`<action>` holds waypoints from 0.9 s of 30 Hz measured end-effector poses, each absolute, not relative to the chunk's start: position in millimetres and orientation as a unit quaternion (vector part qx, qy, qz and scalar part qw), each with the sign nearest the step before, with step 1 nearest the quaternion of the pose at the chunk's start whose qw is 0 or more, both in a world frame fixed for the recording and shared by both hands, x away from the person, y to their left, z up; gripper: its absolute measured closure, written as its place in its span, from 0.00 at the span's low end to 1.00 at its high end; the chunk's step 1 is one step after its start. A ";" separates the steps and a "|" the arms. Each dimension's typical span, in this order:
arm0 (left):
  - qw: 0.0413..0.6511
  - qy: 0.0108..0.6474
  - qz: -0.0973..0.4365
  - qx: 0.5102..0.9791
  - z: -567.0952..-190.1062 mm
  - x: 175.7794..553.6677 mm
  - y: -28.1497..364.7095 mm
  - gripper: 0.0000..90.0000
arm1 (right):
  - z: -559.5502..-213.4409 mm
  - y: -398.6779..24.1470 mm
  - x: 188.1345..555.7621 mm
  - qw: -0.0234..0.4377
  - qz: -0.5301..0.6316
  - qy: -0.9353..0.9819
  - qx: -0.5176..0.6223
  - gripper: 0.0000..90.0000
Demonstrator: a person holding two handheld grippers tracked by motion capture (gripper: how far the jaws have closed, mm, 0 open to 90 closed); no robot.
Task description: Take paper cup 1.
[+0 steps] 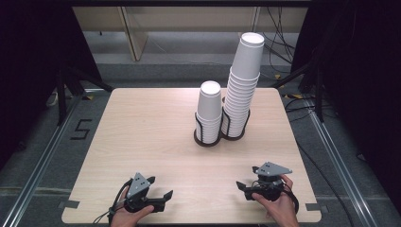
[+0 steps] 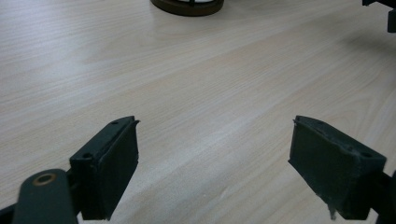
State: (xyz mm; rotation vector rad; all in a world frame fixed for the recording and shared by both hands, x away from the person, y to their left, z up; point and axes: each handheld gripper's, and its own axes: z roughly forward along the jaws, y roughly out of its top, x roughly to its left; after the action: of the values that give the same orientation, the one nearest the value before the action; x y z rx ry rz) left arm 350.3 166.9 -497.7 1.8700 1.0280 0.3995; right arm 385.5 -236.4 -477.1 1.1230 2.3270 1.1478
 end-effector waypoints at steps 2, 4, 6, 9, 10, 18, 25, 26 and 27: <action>0.467 0.419 0.163 0.761 -497.6 350.1 166.6 0.17 | -477.1 -236.4 385.7 0.156 0.400 0.813 0.393 0.19; 0.466 0.421 0.163 0.761 -497.0 349.7 166.8 0.17 | -477.5 -236.7 387.6 0.166 0.401 0.815 0.383 0.20; 0.468 0.422 0.163 0.759 -497.2 350.1 166.9 0.17 | -477.9 -235.9 388.2 0.159 0.402 0.816 0.383 0.20; 0.467 0.421 0.162 0.760 -497.1 350.2 167.0 0.17 | -477.0 -234.7 387.9 0.156 0.404 0.814 0.387 0.20; 0.468 0.421 0.162 0.760 -497.0 350.0 167.0 0.17 | -476.5 -232.7 388.1 0.158 0.411 0.811 0.385 0.20; 0.471 0.417 0.161 0.760 -497.0 350.6 167.7 0.16 | -471.4 -228.5 393.1 0.161 0.424 0.810 0.371 0.20; 0.475 0.421 0.159 0.756 -497.3 350.8 167.3 0.16 | -463.7 -227.8 396.9 0.160 0.428 0.803 0.383 0.20; 0.475 0.421 0.158 0.757 -497.4 350.8 167.2 0.16 | -463.0 -228.0 398.2 0.161 0.429 0.805 0.376 0.20; 0.475 0.421 0.158 0.757 -497.4 350.8 167.1 0.16 | -462.2 -227.6 398.3 0.161 0.428 0.805 0.379 0.19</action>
State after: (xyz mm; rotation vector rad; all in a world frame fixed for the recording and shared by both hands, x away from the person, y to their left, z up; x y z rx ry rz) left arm 350.8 167.1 -497.4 1.8504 1.0289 0.3866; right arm 398.3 -227.6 -462.2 1.0818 2.2977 1.2231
